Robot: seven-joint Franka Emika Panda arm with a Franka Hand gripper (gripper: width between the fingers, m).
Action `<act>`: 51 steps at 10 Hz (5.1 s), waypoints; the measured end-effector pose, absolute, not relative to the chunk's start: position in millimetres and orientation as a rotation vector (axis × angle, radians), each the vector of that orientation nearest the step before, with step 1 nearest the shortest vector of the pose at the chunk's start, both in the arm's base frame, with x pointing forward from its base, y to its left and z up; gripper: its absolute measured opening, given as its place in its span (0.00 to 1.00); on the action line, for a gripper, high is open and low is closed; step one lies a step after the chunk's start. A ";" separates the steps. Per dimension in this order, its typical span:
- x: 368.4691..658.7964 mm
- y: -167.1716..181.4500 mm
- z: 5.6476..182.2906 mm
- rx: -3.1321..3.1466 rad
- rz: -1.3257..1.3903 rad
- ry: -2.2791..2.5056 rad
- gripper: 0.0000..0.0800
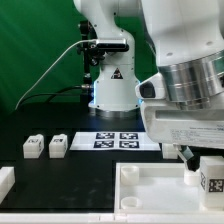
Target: Assemble one leg
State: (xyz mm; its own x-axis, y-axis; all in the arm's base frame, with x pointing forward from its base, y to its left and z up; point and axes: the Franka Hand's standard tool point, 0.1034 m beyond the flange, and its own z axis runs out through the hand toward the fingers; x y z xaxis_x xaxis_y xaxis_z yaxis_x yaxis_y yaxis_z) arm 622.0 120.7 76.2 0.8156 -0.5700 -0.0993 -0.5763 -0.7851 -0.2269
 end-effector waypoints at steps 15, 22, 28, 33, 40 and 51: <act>629.4 108.5 71.6 -2.845 0.012 0.554 0.37; 628.5 113.1 70.9 -2.821 0.046 0.738 0.37; 628.6 114.9 71.5 -2.867 0.020 0.524 0.81; 628.2 118.0 71.6 -2.737 0.079 0.972 0.66; 632.1 121.7 70.7 -1.958 0.226 2.147 0.37; 628.1 122.2 66.3 -2.564 0.104 1.297 0.80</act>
Offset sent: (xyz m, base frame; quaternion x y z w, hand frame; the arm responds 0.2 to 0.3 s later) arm 0.0189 -0.0221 -0.0072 -0.1088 0.0087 -0.4205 0.9007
